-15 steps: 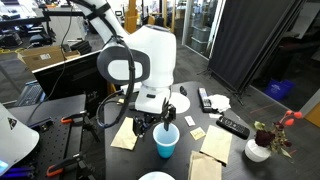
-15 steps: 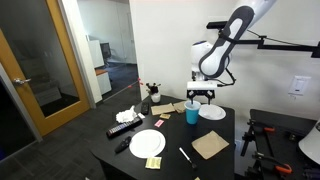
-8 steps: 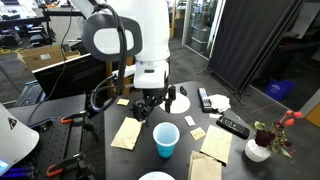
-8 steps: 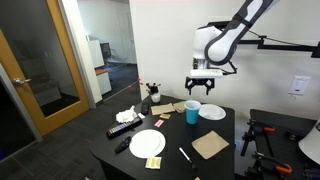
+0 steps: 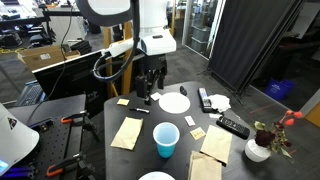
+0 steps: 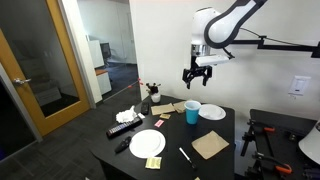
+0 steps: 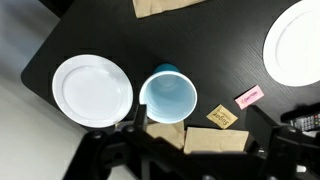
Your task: Move the blue cup to the right side of the table
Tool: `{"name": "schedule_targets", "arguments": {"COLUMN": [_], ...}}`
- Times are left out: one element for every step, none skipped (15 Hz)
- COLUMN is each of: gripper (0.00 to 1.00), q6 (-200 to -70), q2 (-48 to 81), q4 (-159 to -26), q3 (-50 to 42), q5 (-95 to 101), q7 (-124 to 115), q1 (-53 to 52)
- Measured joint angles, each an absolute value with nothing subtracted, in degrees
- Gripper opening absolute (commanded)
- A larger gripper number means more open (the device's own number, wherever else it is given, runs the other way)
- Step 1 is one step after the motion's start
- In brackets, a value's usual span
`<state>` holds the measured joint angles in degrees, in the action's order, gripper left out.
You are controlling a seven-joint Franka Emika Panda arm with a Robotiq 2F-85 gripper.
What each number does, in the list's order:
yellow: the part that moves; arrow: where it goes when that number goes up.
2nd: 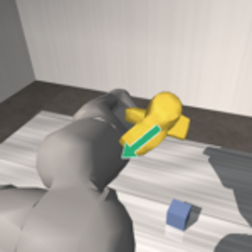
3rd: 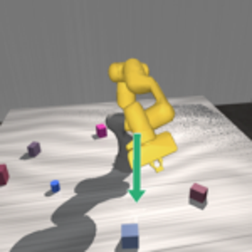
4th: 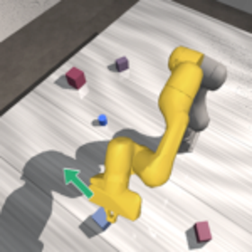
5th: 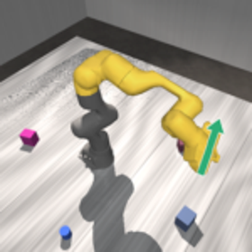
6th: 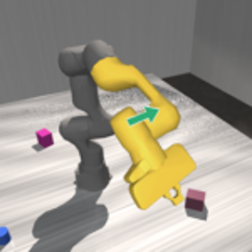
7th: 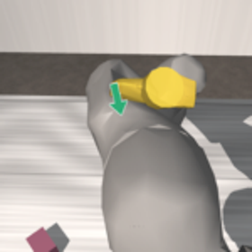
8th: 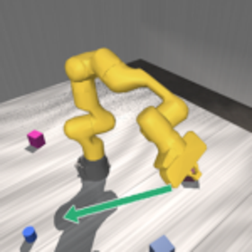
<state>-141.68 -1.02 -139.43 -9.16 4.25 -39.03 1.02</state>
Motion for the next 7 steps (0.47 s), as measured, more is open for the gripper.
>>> {"name": "schedule_targets", "arguments": {"gripper": [1.00,1.00,1.00,1.00,1.00,1.00,1.00], "q6": [-140.74,-140.01,-139.48,-139.11,-138.90,-138.78,-138.72], "q2": [-1.46,-1.80,-1.97,-2.02,-2.02,-2.01,-2.02], "q4": [-139.11,-138.83,-138.54,-138.32,-138.16,-138.07,-138.00], "q3": [-8.70,-8.30,-7.97,-7.77,-7.64,-7.56,-7.52], "q5": [4.25,4.24,4.24,4.24,4.24,4.24,4.24], "q7": [-36.84,-34.64,-32.49,-30.67,-29.56,-29.10,-28.74], "q1": [1.07,1.12,1.16,1.18,1.21,1.26,1.31]}}
